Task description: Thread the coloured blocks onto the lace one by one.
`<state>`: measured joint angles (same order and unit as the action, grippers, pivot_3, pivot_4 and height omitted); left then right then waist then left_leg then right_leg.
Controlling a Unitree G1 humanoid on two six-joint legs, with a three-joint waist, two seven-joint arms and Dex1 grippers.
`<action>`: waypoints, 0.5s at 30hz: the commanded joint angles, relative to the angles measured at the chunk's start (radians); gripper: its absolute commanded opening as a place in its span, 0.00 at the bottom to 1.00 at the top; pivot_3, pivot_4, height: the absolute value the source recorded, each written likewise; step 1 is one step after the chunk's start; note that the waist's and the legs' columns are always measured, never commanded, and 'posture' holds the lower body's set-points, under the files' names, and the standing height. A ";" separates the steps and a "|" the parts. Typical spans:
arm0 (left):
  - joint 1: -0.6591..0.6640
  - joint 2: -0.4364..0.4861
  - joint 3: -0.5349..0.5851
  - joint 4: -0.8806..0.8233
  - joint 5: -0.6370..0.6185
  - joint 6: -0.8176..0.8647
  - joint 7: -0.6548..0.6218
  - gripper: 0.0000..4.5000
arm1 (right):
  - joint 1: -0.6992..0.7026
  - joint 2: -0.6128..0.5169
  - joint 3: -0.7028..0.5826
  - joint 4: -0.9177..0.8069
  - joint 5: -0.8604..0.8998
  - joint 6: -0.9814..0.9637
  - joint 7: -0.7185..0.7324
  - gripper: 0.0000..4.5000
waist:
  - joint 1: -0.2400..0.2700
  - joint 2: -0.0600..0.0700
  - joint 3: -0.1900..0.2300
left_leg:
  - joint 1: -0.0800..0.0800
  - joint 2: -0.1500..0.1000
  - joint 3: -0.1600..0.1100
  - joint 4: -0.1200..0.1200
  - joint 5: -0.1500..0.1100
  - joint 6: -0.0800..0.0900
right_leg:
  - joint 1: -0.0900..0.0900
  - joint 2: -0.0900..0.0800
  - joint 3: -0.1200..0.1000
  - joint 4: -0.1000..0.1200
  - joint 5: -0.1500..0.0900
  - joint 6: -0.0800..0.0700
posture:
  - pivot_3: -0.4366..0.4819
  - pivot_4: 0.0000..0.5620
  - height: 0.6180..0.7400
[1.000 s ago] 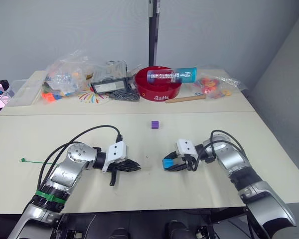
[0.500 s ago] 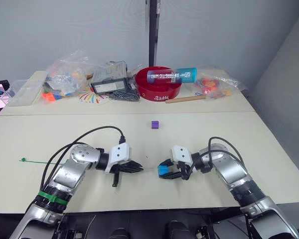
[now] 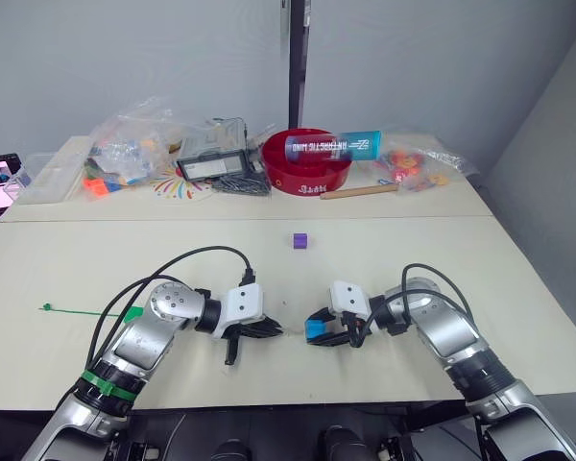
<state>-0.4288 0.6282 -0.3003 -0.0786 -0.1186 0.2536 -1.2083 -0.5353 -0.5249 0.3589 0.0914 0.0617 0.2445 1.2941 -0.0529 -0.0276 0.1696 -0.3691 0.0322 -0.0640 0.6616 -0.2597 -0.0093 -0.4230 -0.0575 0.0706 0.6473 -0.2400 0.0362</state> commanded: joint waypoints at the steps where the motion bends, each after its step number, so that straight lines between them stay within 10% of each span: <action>1: -0.018 -0.006 0.003 -0.041 -0.010 0.018 0.013 0.00 | 0.017 -0.007 0.022 -0.018 0.005 0.012 0.009 0.30 | 0.001 0.000 0.000 | 0.000 0.000 0.000 0.000 0.000 0.000 | 0.000 0.000 0.000 0.000 0.000 0.000 | 0.48 0.27 0.92; 15: -0.044 -0.041 -0.035 -0.064 -0.012 0.055 0.012 0.00 | 0.014 -0.001 0.021 -0.033 0.006 0.034 -0.003 0.30 | 0.002 0.000 0.000 | 0.000 0.000 0.000 0.000 0.000 0.000 | 0.000 0.000 0.000 0.000 0.000 0.000 | 0.48 0.27 0.92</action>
<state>-0.4515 0.5991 -0.3335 -0.1034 -0.1174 0.3110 -1.1941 -0.5349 -0.5261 0.3617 0.0775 0.0622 0.2668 1.2933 -0.0506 -0.0276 0.1696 -0.3692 0.0322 -0.0640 0.6616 -0.2597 -0.0093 -0.4230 -0.0575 0.0706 0.6471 -0.2399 0.0362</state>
